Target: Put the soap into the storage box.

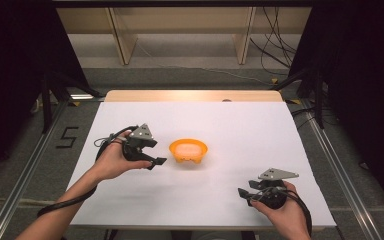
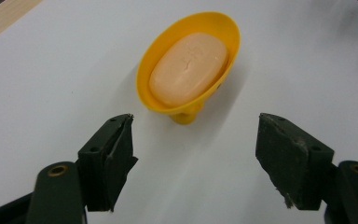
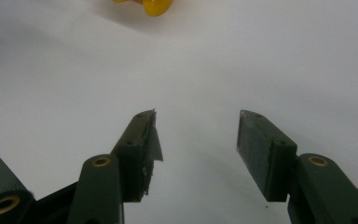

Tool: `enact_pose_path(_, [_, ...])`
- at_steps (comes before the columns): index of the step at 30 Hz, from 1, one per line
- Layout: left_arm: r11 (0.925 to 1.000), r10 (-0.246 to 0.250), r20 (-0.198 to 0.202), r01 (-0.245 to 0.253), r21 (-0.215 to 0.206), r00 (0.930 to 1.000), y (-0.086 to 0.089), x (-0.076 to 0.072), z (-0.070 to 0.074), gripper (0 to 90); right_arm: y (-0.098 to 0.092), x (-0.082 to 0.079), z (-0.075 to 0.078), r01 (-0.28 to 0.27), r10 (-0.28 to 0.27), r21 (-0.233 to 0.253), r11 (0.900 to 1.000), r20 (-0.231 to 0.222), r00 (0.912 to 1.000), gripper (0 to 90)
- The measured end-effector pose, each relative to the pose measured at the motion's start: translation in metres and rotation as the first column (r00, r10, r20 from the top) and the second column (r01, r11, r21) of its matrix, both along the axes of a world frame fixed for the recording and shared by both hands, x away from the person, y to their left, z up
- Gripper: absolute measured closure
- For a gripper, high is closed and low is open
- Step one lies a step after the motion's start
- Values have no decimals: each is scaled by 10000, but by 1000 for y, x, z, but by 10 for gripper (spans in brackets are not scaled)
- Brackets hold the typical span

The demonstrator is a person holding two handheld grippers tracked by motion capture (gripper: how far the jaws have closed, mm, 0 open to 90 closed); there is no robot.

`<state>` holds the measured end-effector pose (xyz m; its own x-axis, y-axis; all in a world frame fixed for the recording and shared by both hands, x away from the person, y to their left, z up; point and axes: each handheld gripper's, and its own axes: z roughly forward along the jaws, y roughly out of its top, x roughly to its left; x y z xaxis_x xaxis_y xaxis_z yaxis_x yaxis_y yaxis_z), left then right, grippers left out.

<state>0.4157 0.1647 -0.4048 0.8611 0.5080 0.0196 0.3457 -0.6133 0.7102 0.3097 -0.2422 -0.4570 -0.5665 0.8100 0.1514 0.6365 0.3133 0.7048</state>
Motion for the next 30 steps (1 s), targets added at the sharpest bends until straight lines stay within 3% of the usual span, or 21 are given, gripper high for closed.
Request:
enact_pose_path(7, [9997,154,19,-154,185,9999,22,-19,-11,272,0,0,0,19,-19,-9,10000,-43,10000,473])
enact_pose_path(13, [9972,750,-183,-749,23,9970,46,-36,-32,274,1,-1,1,92,-93,-86,9999,-75,9999,471])
enact_pose_path(18, [9935,1028,-479,-1002,539,9935,64,-45,-54,278,2,-1,1,106,-107,-94,9999,-85,9999,471])
enact_pose_path(22, [9910,1198,-331,-1174,649,9923,72,-56,-66,282,2,-1,1,124,-124,-95,9999,-79,9999,471])
enact_pose_path(23, [9920,1027,-285,-1002,768,9943,75,-58,-67,284,1,-1,1,108,-108,-88,9999,-69,9999,470])
enact_pose_path(26, [9913,1199,-518,-1167,607,9914,78,-66,-71,283,1,-1,1,89,-89,-93,9999,-61,9999,470])
enact_pose_path(27, [9900,1221,-280,-1197,751,9921,80,-68,-71,284,1,-1,1,62,-62,-53,10000,-54,10000,470])
enact_pose_path(28, [9895,1263,-431,-1228,757,9911,80,-71,-73,283,1,-1,1,49,-49,-34,10000,-43,10000,470])
enact_pose_path(30, [9883,1218,-297,-1184,966,9921,83,-74,-73,283,1,-1,2,-25,25,-34,10000,-22,10000,470])
